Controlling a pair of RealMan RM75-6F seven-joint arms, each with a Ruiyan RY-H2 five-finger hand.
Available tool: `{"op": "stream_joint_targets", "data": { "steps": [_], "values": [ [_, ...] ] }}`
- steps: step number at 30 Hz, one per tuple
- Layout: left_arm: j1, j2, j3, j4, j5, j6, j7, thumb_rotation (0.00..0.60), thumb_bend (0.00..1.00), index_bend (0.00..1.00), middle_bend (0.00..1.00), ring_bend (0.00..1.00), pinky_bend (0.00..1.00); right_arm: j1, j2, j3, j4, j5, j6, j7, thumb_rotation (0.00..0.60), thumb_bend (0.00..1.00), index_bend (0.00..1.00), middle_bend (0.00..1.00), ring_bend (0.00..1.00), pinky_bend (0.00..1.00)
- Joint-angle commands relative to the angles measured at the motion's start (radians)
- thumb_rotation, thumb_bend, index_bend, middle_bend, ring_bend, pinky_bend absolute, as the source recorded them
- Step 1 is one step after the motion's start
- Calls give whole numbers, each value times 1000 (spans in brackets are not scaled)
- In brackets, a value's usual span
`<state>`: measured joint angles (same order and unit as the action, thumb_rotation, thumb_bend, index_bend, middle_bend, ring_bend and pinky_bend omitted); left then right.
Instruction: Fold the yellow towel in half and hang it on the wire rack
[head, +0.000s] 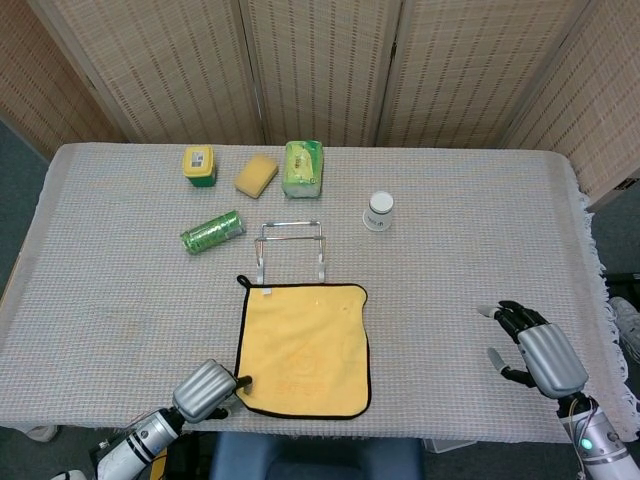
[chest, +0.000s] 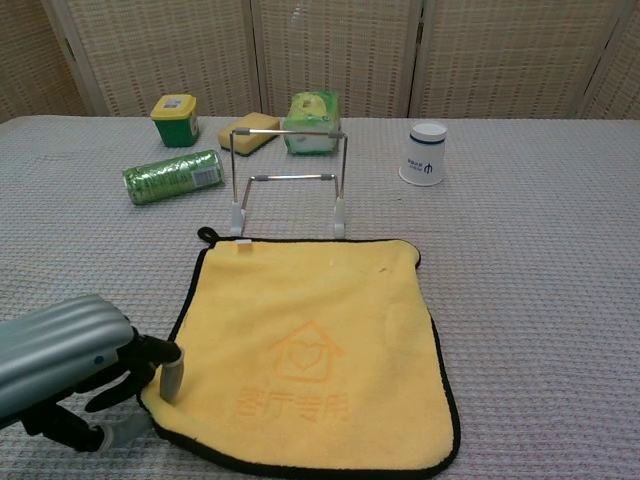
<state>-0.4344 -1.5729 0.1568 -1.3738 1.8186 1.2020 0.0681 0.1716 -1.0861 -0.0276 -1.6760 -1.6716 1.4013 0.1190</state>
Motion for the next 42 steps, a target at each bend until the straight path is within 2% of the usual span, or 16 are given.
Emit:
{"op": "stream_joint_targets", "data": {
  "steps": [1,6,8,11,14,16,18,21,27,33,42],
  "values": [
    [-1,-3,2,0,1,3,1,600,466,569,868,848,943,7,0,-4,-7,-12,-7,0,600,419,202,297,228,263],
    [-5,-10,1,4,-4,1,0,600,484,606,874,851,944,41,-11,-13,-27,-61,-42,-15,600,418,202,338,301,288],
    [-5,-10,-1,1,-9,1,3,600,484,609,874,852,944,65,-19,-19,-35,-90,-68,-26,600,418,208,358,336,321],
    [-4,-5,0,-9,-20,-5,10,600,484,607,874,852,943,104,-36,-27,-45,-132,-117,-52,600,418,221,411,428,424],
    [-2,-1,3,-16,-26,-6,14,600,484,603,874,852,944,146,-63,-33,-57,-172,-168,-81,600,381,242,538,579,596],
    [-2,0,5,-18,-28,-7,15,600,484,601,874,852,944,181,-83,-41,-67,-194,-216,-81,600,299,271,739,753,715],
    [-2,1,5,-18,-29,-7,16,600,484,599,874,852,944,210,-105,-46,-71,-209,-255,-81,600,255,310,867,879,817],
    [0,2,7,-19,-33,-6,13,600,484,598,874,852,944,250,-151,-51,-58,-223,-309,-91,600,245,371,934,979,917],
    [3,0,11,-17,-33,0,10,600,484,597,874,852,944,305,-236,-62,-24,-211,-399,-106,600,244,408,970,1000,978],
    [4,2,18,-22,-36,3,-22,600,484,597,875,852,943,346,-307,-70,21,-191,-461,-132,600,243,430,971,1000,980],
    [6,3,23,-17,-33,11,-34,600,484,595,874,852,944,366,-368,-74,64,-143,-497,-192,600,247,451,971,1000,980]
  ]
}}
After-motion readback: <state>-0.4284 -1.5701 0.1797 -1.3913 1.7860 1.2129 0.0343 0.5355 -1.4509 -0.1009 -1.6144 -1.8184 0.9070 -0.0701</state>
